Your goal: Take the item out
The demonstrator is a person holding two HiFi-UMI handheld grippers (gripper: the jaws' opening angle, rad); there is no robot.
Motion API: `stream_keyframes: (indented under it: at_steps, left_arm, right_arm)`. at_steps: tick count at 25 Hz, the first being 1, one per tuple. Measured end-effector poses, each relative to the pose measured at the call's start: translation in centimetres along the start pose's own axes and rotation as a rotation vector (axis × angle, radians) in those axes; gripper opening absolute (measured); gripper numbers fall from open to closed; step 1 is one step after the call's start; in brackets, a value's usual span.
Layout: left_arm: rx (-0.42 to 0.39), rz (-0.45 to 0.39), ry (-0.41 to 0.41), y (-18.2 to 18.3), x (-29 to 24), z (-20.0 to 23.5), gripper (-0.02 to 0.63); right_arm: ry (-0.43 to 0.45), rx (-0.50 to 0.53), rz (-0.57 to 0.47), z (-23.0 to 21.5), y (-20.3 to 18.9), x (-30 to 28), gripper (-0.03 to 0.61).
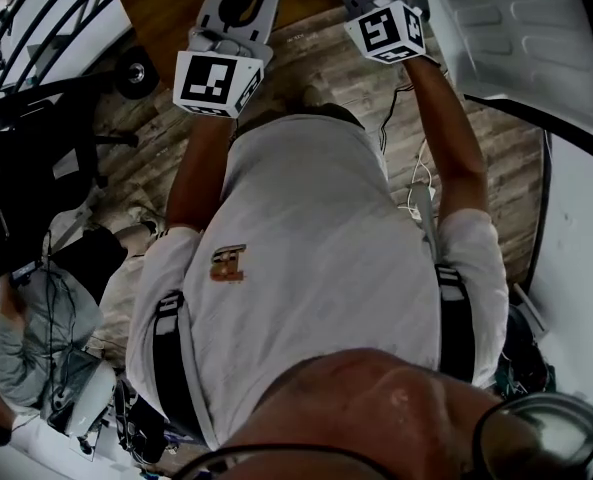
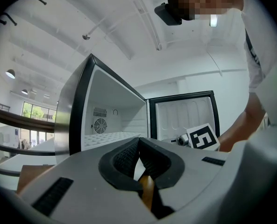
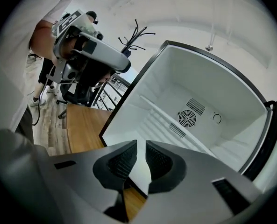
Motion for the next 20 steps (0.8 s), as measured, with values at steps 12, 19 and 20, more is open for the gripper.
stream_keyframes:
  at_steps: [12, 19, 20]
  left_arm:
    - [0.004, 0.027, 0.027, -0.3, -2.8, 0.3, 0.018]
    - [0.002, 0.038, 0.040, -0.4, -4.0, 0.6, 0.018]
    - [0.001, 0.039, 0.042, -0.4, -4.1, 0.6, 0.018]
  right_arm:
    - [0.043, 0.149, 0.093, -0.1, -4.1, -4.0, 0.172]
    - [0.043, 0.261, 0.143, 0.1, -6.1, -6.3, 0.172]
    - [0.044, 0.272, 0.150, 0.2, -6.4, -6.6, 0.172]
Point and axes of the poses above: the fingertips, and each gripper's own axes: x backward along the fingers, z to its left, y out of its top, the point moved 1 cm from there along x, backward along the fingers, and after that the axes turned 15 degrees about z, right-handed, at the moved point
